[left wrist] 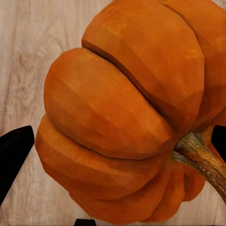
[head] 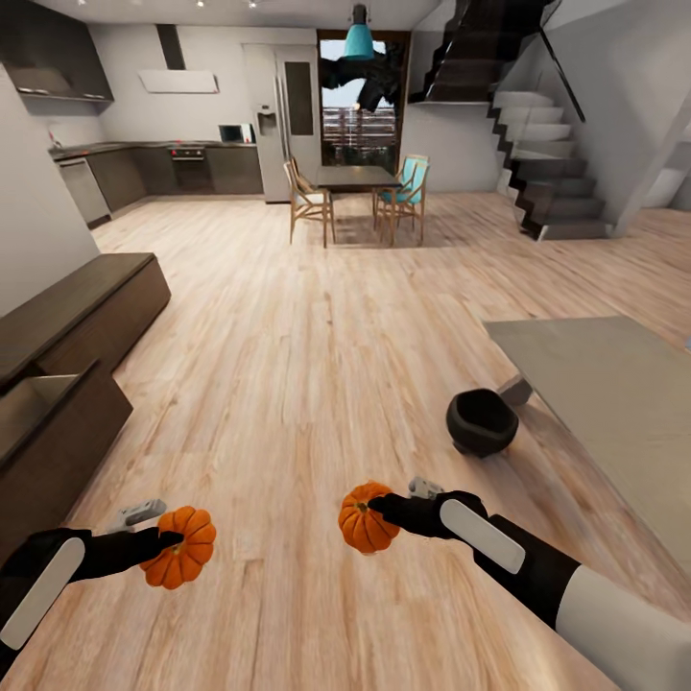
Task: Place each of the two pumpkins and all three candles from the living room inside a cabinet in the living room (use any cabinet), then make sure every cabinet is closed, and position the cauldron so it is next to a table in the living room.
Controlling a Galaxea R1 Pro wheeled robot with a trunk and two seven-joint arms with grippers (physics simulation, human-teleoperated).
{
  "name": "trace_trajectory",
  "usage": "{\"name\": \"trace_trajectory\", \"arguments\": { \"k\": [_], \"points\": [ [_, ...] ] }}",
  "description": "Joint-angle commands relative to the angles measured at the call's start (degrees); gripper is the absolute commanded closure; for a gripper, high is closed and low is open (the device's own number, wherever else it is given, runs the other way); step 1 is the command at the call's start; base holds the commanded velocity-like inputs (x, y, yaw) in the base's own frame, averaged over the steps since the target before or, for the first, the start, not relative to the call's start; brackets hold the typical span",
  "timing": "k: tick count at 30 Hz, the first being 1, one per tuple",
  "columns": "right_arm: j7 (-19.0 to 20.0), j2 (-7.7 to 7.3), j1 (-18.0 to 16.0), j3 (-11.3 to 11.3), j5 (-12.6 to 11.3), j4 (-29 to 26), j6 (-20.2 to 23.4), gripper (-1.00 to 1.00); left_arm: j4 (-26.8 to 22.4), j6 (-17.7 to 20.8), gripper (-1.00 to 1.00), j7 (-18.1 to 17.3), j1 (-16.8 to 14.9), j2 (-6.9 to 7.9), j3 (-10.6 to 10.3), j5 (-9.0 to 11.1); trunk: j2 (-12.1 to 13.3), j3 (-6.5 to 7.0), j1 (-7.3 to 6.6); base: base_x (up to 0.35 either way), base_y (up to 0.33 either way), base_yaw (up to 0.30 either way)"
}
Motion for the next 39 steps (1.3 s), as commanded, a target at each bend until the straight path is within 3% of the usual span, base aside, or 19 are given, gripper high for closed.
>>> {"name": "trace_trajectory", "arguments": {
  "k": [1,11,34,39],
  "points": [
    [-0.4,-0.05,-0.1,0.1,-0.4,-0.1,-0.1,1.0,0.0,0.2,1.0,-0.1,-0.1,0.03,-0.1,0.0,0.0,0.02,0.03,0.331,0.0,0.229],
    [-0.4,-0.05,-0.1,0.1,-0.4,-0.2,-0.1,1.0,0.0,0.2,1.0,-0.1,-0.1,0.02,-0.1,0.0,0.0,0.53,0.03,0.332,0.0,0.206],
    [-0.4,-0.12,-0.1,0.0,-0.4,-0.2,-0.2,1.0,-0.1,0.2,1.0,-0.1,-0.1,0.02,-0.1,0.0,0.0,0.86,0.03,0.332,0.0,0.031],
    [-0.4,-0.11,-0.1,0.2,-0.3,-0.2,-2.2,1.0,-0.1,0.2,1.0,-0.1,-0.1,0.03,-0.1,0.0,0.0,1.25,0.03,0.332,0.0,0.154]
  ]
}}
